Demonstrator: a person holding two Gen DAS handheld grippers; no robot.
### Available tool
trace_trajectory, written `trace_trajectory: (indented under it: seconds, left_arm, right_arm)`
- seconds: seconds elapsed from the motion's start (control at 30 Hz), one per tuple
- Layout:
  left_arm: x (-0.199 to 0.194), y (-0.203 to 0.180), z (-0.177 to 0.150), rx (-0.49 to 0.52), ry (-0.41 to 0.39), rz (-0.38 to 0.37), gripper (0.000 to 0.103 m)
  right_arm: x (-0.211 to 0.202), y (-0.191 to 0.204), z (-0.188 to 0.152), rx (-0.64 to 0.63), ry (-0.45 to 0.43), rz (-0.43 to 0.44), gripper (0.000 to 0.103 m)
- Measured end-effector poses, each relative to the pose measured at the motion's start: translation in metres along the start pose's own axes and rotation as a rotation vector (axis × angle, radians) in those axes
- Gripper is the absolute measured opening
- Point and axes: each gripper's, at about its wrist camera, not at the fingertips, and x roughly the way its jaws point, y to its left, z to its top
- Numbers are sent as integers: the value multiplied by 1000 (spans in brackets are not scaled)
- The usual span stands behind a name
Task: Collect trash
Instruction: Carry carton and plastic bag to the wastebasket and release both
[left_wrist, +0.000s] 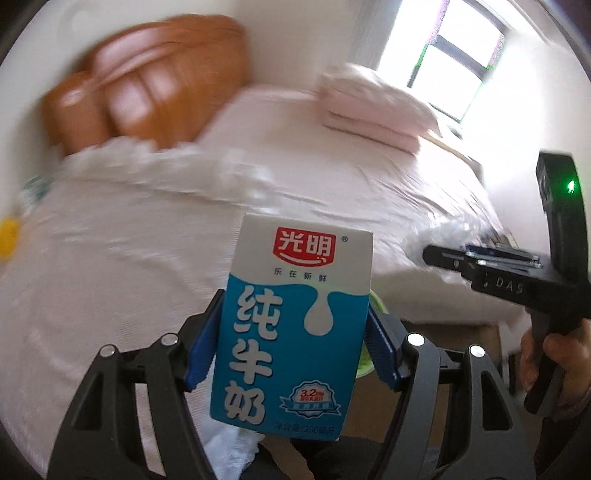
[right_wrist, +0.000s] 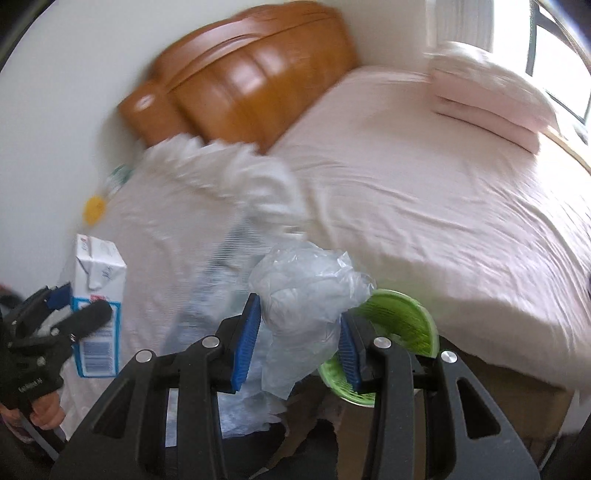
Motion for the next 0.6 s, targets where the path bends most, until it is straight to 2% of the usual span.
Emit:
trace_trajectory:
  seconds: [0.13, 0.33, 0.6]
  left_arm:
    - [48, -53, 10, 83, 77, -90, 67]
    - [95, -107, 19, 194, 143, -94, 67]
    - [103, -124, 23, 230, 160, -97, 67]
  right_arm:
    - [-13, -46, -13, 75, -7, -57, 41]
    - [-26, -97, -25, 146, -8, -88, 42]
    - [-32, -130, -35, 193, -16, -103, 42]
